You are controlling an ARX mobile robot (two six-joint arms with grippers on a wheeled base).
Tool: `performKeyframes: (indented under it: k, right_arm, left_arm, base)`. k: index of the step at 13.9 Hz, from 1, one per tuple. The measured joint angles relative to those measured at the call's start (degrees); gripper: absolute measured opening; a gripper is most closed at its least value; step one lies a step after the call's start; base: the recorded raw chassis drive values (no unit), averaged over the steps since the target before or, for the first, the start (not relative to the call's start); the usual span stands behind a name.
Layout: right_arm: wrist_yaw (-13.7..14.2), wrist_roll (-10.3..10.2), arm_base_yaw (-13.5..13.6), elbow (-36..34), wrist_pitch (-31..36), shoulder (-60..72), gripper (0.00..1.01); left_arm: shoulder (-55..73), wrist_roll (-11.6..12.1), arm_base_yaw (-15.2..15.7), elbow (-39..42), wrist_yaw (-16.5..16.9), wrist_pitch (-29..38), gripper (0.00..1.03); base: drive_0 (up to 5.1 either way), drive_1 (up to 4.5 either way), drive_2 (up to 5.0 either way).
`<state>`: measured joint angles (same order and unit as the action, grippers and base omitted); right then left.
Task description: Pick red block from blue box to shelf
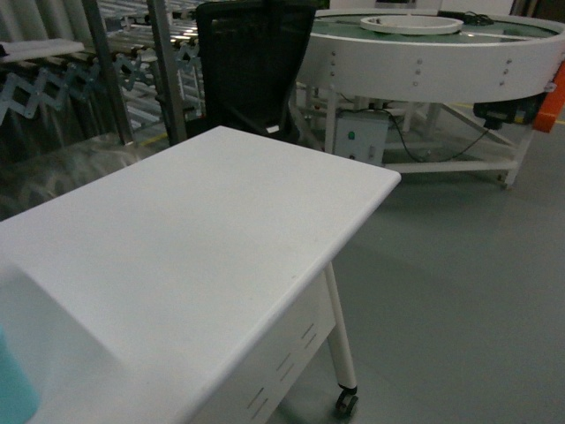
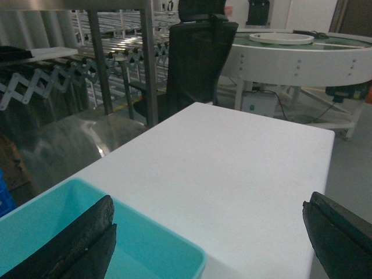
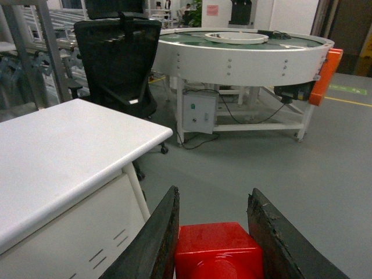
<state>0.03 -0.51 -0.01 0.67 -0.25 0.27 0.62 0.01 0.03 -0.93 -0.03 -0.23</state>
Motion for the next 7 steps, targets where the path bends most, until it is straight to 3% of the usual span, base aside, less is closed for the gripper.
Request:
performKeyframes:
  k: [7]
  right_arm:
    - [0.0,0.0,0.0,0.0,0.0,0.0,0.28]
  left_arm:
    - [0.0,0.0,0.0,0.0,0.0,0.0,0.98]
  base:
    - [-1.5,-1.48,-1.5]
